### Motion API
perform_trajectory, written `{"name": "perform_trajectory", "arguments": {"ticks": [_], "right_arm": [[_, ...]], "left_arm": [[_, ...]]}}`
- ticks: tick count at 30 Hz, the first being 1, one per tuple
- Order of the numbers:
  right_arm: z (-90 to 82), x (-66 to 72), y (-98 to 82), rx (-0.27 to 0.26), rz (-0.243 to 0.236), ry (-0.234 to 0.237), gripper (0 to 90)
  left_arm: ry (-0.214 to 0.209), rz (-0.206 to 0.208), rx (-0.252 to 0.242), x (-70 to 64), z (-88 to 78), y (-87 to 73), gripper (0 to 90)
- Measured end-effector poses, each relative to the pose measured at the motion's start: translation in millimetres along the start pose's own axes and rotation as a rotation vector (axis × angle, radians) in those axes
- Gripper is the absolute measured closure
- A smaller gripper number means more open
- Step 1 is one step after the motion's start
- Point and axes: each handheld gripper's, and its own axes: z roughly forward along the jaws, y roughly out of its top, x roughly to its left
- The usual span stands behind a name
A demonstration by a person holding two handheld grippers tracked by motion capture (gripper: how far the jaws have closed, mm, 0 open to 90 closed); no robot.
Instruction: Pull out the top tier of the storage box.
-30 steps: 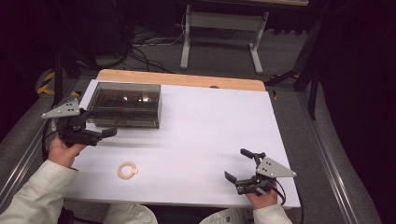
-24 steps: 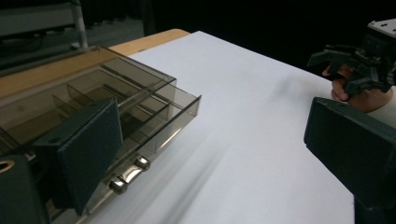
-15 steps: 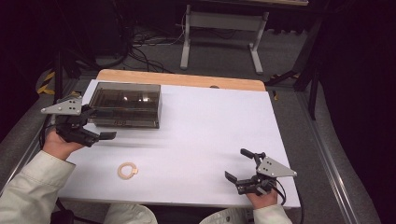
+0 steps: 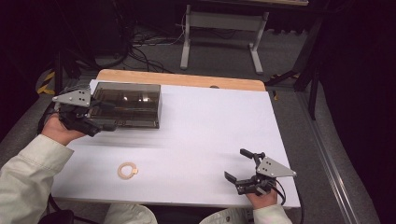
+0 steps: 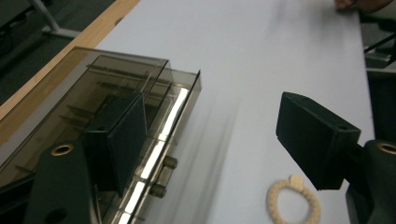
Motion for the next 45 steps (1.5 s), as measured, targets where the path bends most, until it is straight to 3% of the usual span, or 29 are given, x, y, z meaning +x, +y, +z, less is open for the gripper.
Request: {"name": "perform_trajectory", "arguments": {"ticks": [4, 7, 14, 18, 22, 30, 37, 42, 45], "right_arm": [[0.2, -0.2, -0.1, 0.003, 0.001, -0.001, 3.4], [0.3, -0.3, -0.2, 0.004, 0.0, 0.001, 3.4], [0.6, -0.4, -0.3, 0.002, 0.002, 0.002, 3.4], [0.3, -0.4, -0.2, 0.003, 0.003, 0.001, 3.4], [0.5, -1.0, -0.3, -0.001, -0.003, -0.002, 3.4], [0.3, -1.1, -0.3, -0.001, -0.004, -0.001, 3.4], [0.6, -0.9, -0.3, -0.001, -0.004, 0.0, 3.4], [0.4, -0.8, -0.2, -0.005, -0.004, 0.001, 3.4], [0.7, -1.0, -0.3, -0.001, -0.005, 0.003, 3.5]], "left_arm": [[0.035, 0.015, 0.059, 4.8, 4.7, 4.2, 25.3], [0.018, -0.016, 0.075, 6.8, 8.5, 6.4, 24.0], [0.029, 0.01, 0.131, 10.1, 16.1, 10.5, 24.9], [0.024, -0.012, 0.17, 18.0, 20.8, 11.5, 26.0], [0.02, -0.028, 0.18, 24.3, 25.0, 11.5, 26.7], [0.011, -0.002, 0.224, 26.4, 33.4, 14.4, 29.9], [0.002, -0.009, 0.231, 27.4, 35.7, 13.5, 32.3], [0.011, 0.039, 0.251, 25.6, 37.5, 13.4, 34.4], [0.01, 0.044, 0.261, 25.1, 38.5, 13.7, 34.4]]}}
